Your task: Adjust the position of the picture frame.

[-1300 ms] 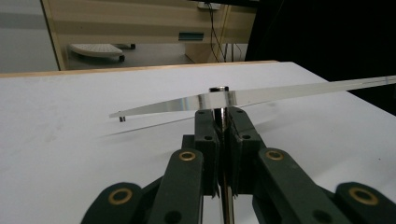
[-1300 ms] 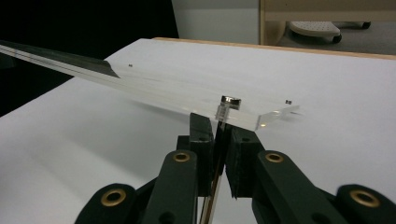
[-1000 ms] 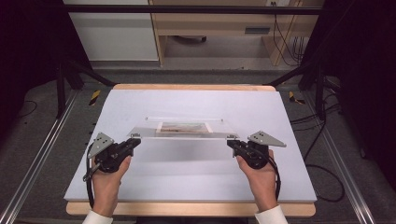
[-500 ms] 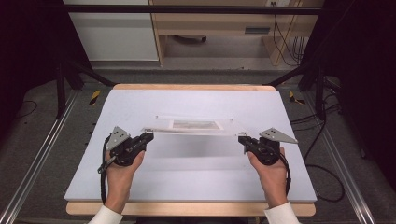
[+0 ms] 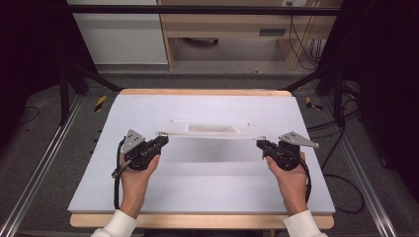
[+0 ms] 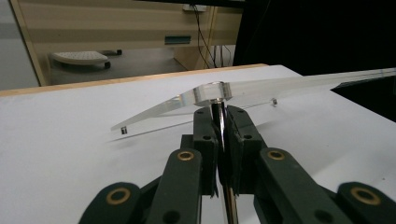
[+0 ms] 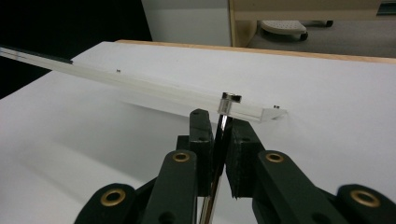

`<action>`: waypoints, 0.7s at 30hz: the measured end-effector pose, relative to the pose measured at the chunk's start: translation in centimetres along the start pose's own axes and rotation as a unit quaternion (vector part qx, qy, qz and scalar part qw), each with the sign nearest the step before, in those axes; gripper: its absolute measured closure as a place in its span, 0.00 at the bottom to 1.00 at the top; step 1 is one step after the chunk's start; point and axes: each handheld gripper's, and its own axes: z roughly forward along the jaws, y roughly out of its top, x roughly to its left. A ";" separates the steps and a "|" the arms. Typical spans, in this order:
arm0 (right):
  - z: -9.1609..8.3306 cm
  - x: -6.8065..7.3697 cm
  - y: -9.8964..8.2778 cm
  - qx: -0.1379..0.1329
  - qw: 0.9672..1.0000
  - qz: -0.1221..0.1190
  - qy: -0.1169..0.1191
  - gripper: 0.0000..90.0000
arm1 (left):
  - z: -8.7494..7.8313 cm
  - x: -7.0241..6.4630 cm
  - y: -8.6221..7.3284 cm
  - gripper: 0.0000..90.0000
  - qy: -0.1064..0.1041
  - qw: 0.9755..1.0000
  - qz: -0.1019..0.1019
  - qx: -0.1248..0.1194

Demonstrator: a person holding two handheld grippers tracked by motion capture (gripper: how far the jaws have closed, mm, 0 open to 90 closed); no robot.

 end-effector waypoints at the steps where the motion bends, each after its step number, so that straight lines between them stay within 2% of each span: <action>1: 0.0 0.0 0.0 0.000 1.000 -0.001 0.001 0.91 | 0.0 0.0 0.0 0.91 0.000 1.000 0.000 0.000; 9: 0.1 0.3 -0.3 0.004 1.000 -0.006 0.003 0.92 | -0.2 0.2 -1.1 0.91 0.005 1.000 0.004 0.020; 21: 0.0 0.4 -1.4 0.026 1.000 -0.009 0.013 0.92 | -0.8 0.0 -2.4 0.91 0.002 0.999 0.003 0.050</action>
